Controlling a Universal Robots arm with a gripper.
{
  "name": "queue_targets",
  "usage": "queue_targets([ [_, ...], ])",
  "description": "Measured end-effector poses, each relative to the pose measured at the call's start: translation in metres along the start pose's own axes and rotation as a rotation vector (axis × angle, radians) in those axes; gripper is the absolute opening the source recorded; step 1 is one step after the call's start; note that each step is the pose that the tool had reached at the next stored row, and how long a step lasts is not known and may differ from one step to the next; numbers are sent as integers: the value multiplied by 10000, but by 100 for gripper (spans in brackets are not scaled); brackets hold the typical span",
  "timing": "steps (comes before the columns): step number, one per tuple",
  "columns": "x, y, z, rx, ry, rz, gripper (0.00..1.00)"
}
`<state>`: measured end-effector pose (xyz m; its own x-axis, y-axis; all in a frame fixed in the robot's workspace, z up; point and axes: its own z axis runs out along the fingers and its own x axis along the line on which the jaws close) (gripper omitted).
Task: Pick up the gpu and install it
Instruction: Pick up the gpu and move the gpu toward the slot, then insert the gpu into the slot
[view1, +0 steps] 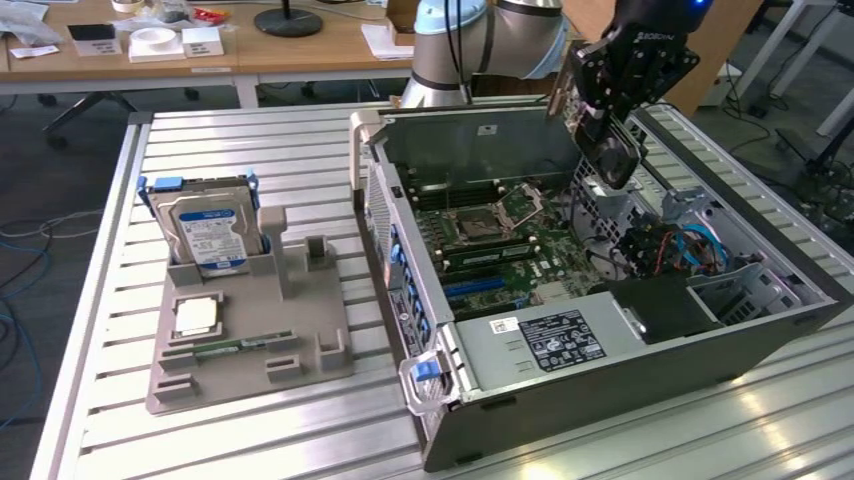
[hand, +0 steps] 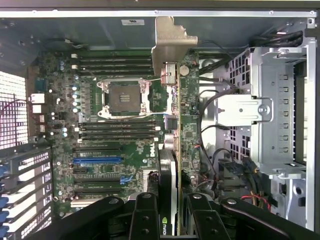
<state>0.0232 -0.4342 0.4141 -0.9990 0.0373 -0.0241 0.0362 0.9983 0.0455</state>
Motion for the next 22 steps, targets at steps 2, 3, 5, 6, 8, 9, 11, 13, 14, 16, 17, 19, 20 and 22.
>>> queue_targets([
  [2, -34, 1, 1, 0, 0, 0, 27],
  [3, -52, 2, 1, 0, 0, 0, 27],
  [5, -244, 9, 6, 2, 1, 0, 27],
  [6, -245, 9, 7, 1, 1, 0, 27],
  [8, -245, 9, 7, 1, 1, 0, 27],
  [9, -244, 9, 7, 1, 0, 1, 27],
  [11, -244, 9, 7, 1, 0, 1, 27],
  [13, -244, 9, 8, 2, 0, 1, 27],
  [14, -244, 9, 12, 0, 0, 0, 27],
  [16, -244, 8, 32, -2, 0, 0, 27],
  [17, -244, 8, 40, 0, 0, 1, 27],
  [19, -244, 8, 42, 1, 0, 0, 27],
  [20, -244, 8, 42, 1, 0, 0, 27],
  [22, -244, 7, 42, 0, 0, 0, 27],
])
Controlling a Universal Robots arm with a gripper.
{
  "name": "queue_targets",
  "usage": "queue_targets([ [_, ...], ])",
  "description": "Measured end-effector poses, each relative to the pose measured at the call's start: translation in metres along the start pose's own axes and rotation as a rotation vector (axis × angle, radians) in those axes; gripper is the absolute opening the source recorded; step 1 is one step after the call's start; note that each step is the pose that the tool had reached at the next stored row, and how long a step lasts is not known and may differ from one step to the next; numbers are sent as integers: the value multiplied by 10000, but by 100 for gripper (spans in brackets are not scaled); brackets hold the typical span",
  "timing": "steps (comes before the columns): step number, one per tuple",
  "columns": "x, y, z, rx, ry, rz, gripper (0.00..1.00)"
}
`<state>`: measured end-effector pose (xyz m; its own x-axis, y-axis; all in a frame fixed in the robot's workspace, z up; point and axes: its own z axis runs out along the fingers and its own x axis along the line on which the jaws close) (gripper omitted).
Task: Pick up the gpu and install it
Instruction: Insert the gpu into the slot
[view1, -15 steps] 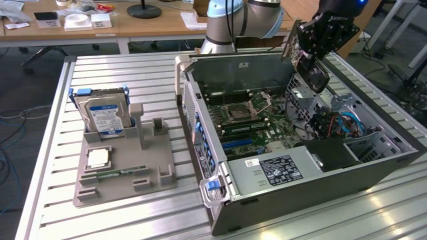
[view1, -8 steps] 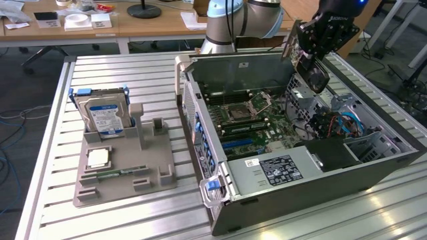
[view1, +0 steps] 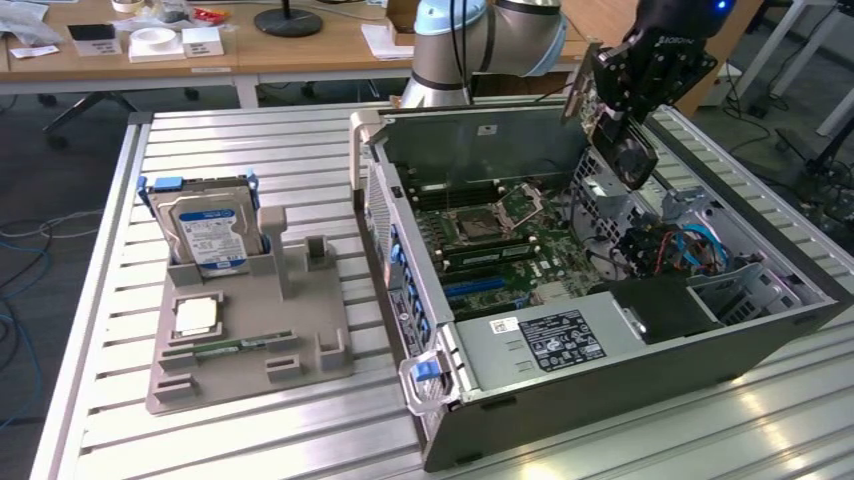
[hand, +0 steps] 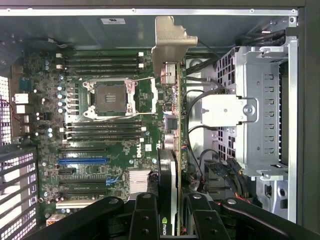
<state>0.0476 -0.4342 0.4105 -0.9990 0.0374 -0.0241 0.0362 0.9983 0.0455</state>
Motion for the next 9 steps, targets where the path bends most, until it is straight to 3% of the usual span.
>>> queue_targets([
  [9, 0, 0, 0, 0, 0, 0, 27],
])
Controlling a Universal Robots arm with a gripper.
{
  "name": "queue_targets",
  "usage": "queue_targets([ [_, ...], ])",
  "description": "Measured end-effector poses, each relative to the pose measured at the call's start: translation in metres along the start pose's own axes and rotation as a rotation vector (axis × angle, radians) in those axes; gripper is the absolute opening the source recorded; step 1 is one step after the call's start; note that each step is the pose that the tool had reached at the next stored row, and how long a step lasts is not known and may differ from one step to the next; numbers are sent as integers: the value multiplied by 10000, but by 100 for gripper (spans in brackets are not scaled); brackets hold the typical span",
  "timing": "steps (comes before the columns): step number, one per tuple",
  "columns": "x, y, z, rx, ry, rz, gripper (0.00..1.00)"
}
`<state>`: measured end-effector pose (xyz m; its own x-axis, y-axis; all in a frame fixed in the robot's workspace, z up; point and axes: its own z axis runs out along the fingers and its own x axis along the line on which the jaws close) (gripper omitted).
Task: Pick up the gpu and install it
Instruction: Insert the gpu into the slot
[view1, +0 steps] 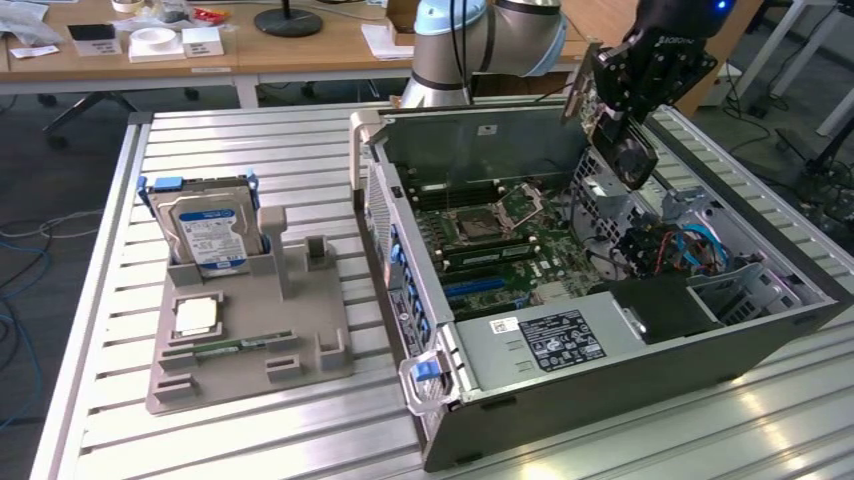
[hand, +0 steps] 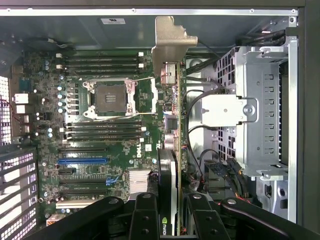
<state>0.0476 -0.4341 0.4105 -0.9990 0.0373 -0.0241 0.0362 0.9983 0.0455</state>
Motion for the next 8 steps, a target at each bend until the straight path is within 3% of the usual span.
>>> queue_targets([
  [4, 2, 0, 0, -2, 5, -111, 27],
  [8, 6, 0, 1, -15, 26, -586, 27],
])
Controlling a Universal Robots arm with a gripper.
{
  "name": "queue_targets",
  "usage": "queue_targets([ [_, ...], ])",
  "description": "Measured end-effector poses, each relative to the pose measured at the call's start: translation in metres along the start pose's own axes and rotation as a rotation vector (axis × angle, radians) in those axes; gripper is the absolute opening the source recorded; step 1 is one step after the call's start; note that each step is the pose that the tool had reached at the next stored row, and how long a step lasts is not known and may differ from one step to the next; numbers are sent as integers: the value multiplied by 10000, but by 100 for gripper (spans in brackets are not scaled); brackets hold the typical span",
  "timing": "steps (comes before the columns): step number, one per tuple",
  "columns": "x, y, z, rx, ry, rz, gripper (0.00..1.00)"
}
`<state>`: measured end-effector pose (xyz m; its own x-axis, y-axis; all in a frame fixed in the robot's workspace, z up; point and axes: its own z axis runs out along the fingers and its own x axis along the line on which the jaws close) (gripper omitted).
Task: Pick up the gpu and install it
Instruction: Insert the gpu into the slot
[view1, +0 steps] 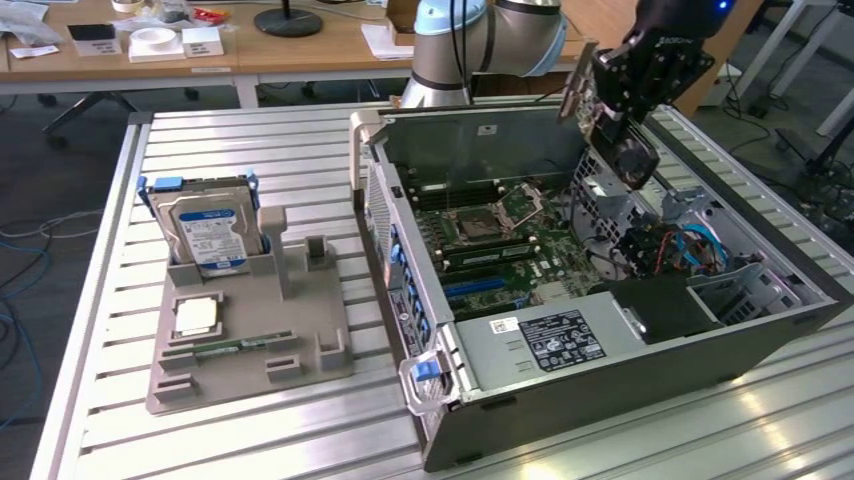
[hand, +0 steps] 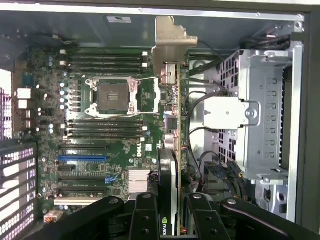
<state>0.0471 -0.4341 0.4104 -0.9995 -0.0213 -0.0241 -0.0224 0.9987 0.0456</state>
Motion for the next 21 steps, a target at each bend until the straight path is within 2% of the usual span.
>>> queue_targets([
  [21, 0, -1, 11, -88, 169, -3709, 27],
])
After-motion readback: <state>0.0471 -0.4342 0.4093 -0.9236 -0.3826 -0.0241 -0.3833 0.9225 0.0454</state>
